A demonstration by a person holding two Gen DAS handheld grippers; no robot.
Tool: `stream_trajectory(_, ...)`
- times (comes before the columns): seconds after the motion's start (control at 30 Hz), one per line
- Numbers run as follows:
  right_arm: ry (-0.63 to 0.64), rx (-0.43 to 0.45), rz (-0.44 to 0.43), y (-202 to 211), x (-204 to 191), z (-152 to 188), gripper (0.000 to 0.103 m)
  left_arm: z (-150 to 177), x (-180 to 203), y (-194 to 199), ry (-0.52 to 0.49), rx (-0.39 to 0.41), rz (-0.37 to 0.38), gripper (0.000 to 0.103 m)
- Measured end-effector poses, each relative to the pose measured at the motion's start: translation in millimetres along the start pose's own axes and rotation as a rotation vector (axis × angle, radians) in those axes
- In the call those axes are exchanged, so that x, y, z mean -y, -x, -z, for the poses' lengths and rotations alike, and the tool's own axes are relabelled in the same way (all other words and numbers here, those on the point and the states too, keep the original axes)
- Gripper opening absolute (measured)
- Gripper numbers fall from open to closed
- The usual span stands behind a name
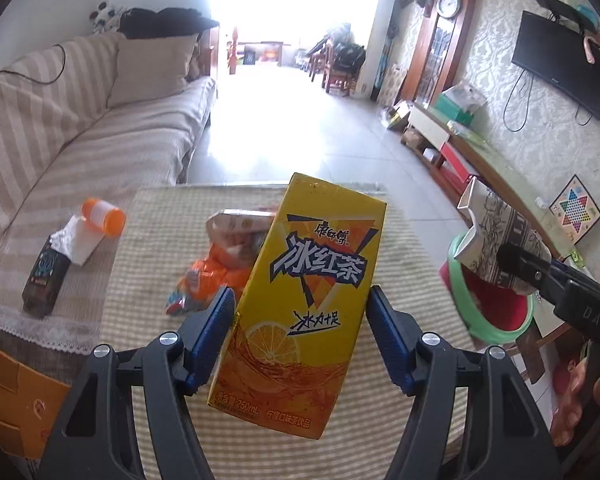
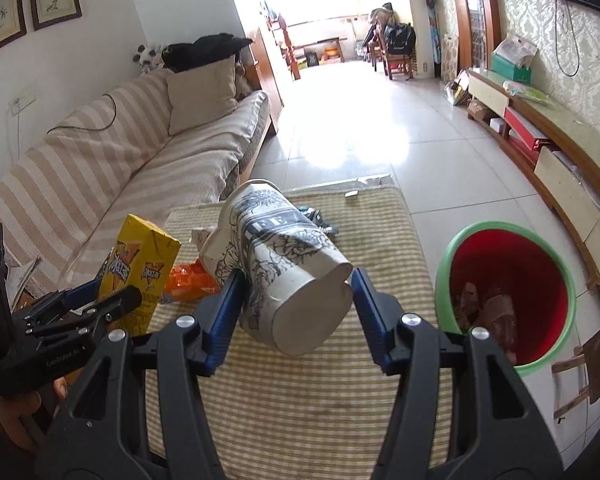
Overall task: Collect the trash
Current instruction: 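Carry the paper cup and iced-tea carton over the bin and open both tools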
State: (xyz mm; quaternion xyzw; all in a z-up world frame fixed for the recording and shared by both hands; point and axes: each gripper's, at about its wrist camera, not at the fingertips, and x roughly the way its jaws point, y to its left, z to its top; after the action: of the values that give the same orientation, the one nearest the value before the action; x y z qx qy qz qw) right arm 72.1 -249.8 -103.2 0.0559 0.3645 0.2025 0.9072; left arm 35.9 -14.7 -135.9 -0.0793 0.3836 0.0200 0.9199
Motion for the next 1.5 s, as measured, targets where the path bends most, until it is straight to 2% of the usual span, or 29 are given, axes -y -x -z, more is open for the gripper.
stream_trajectory(0.3,-0.020,0.057,0.012,27,12,-2,0.054,-17,33,15,-0.051,0.061,0.048,0.065)
stream_trajectory(0.5,-0.060,0.077,0.022,38,23,1,0.054,-25,51,9,-0.077,0.058,0.067,0.065)
stream_trajectory(0.8,-0.102,0.104,0.126,52,53,6,0.054,-39,89,-2,-0.121,0.069,0.137,0.065)
stream_trajectory(1.13,-0.170,0.114,0.204,59,89,14,0.054,-49,127,-13,-0.172,0.076,0.187,0.062)
stream_trajectory(1.17,-0.175,0.113,0.207,59,91,14,0.054,-49,130,-15,-0.180,0.070,0.192,0.059)
stream_trajectory(1.3,-0.199,0.116,0.220,61,100,18,0.054,-42,136,-26,-0.193,0.035,0.204,0.060)
stream_trajectory(1.4,-0.213,0.115,0.239,61,107,20,0.054,-24,141,-46,-0.208,-0.040,0.216,0.063)
stream_trajectory(1.47,-0.227,0.116,0.254,62,110,23,0.054,-4,150,-64,-0.238,-0.118,0.233,0.064)
stream_trajectory(1.5,-0.233,0.116,0.259,62,112,24,0.054,4,152,-72,-0.247,-0.147,0.238,0.067)
